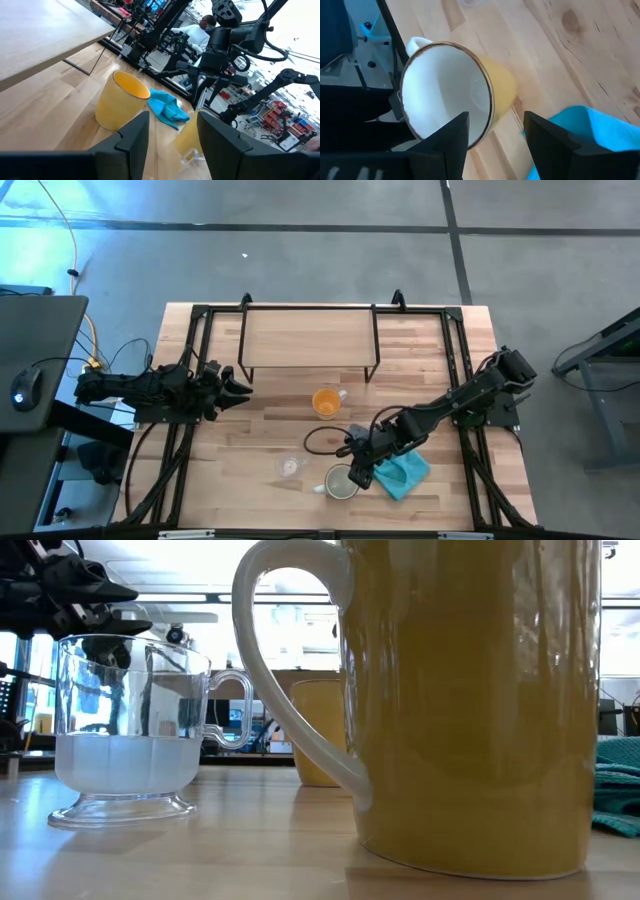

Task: Stack small to large cups/mugs on shelf
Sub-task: Put the white mug on the shelf

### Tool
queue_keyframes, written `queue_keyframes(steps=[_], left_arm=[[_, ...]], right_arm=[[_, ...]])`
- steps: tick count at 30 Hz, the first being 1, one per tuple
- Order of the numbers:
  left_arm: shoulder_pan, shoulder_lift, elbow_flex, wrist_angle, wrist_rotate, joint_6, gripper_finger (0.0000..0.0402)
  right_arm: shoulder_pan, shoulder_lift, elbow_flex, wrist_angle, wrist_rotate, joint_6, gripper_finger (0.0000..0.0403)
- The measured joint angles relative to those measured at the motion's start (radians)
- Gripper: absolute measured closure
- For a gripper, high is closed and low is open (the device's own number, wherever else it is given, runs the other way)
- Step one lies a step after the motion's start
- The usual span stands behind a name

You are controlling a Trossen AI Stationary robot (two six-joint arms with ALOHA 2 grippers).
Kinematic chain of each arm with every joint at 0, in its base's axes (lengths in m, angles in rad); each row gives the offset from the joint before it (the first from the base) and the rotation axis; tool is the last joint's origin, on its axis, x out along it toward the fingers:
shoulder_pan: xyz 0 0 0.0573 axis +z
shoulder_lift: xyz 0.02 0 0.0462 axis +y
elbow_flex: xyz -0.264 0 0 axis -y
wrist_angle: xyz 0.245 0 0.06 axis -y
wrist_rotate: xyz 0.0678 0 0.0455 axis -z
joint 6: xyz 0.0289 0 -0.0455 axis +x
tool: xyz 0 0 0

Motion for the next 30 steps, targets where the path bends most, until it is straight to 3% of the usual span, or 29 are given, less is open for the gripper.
queue_keyframes(steps=[30], left_arm=[[0.0, 0.0, 0.0, 0.0, -0.001, 0.005, 0.0247]], right_arm=[[-0.004, 0.069, 0.0, 0.051, -0.02, 0.109, 0.0222]])
